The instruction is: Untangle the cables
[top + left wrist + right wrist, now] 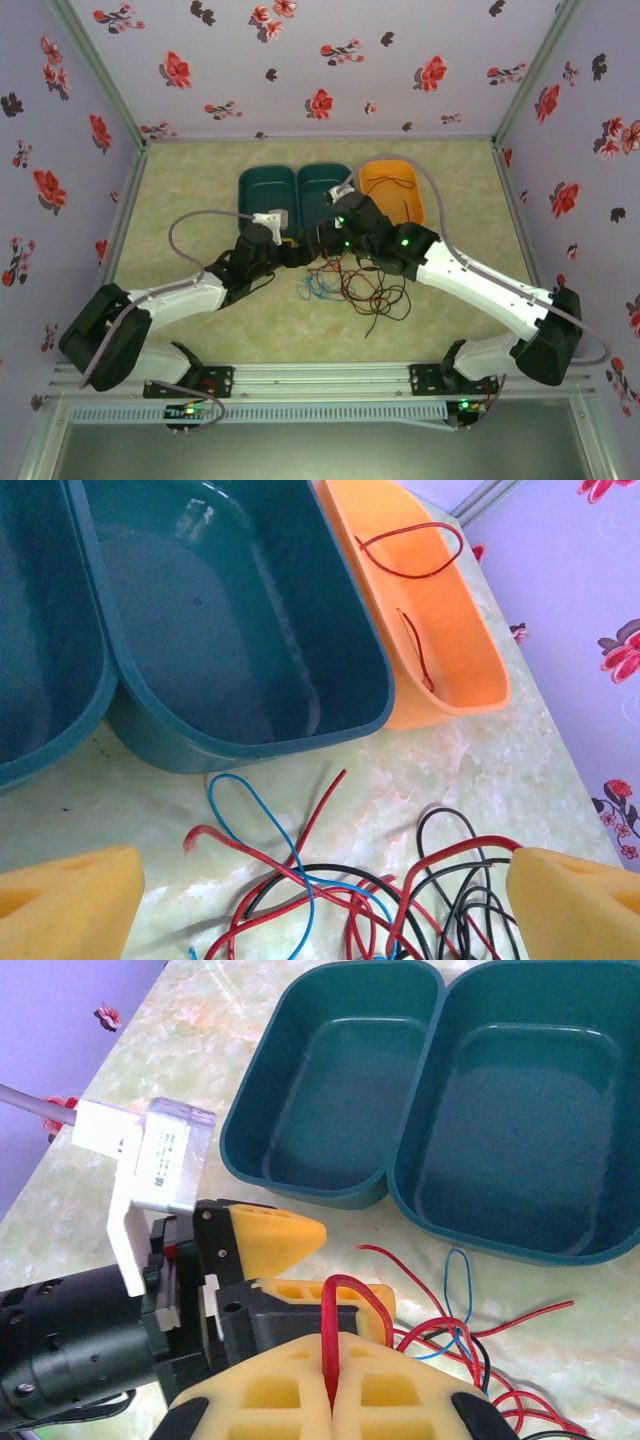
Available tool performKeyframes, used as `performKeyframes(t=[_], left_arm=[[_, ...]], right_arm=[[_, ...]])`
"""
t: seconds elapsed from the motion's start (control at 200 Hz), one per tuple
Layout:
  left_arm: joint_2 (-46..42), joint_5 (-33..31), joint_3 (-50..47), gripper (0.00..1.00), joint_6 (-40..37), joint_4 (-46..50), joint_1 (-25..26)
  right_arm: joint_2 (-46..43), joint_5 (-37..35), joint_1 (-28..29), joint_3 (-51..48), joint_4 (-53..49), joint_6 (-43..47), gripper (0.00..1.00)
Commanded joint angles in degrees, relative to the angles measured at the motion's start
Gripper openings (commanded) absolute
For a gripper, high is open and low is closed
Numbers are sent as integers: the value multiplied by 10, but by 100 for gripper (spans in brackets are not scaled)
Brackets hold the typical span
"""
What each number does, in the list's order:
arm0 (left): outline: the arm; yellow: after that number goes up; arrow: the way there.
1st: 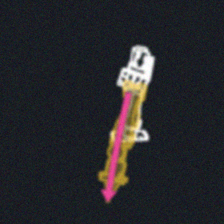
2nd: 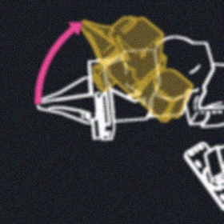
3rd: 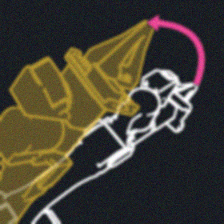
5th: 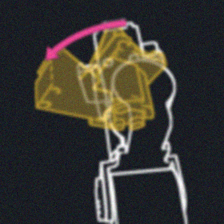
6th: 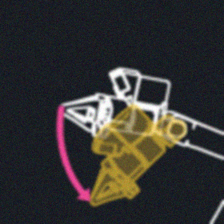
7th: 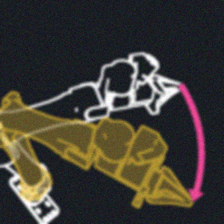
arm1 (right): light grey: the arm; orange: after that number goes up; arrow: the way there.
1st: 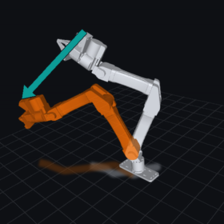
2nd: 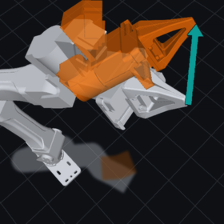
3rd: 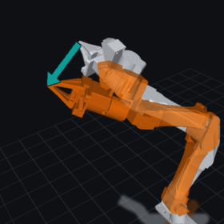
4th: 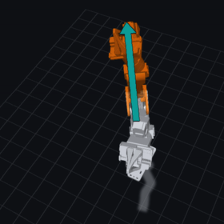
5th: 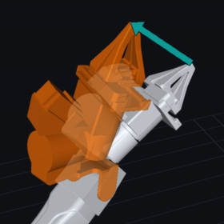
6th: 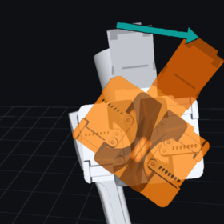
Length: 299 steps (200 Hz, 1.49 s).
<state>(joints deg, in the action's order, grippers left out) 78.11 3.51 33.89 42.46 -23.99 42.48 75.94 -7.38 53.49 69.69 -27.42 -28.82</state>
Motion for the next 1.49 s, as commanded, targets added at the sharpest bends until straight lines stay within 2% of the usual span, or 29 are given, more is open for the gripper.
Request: performKeyframes(t=[0.0, 0.285, 0.725, 1.215, 1.49], left_arm=[[11, 9, 13, 93, -4, -35, 4], [9, 4, 23, 93, -15, -12, 4], [-2, -22, 9, 94, -17, -4, 3], [-9, -36, 3, 95, -12, 5, 3], [17, -20, 32, 94, -42, 16, 5]], right_arm=[[-22, -13, -4, -4, 19, -11, 0], [-63, -20, -8, 3, 32, -3, 0], [-95, -41, -32, 69, 7, 33, 0], [-81, -37, -64, 150, -13, 61, 0], [-69, -31, -66, 203, -50, 76, 0]])
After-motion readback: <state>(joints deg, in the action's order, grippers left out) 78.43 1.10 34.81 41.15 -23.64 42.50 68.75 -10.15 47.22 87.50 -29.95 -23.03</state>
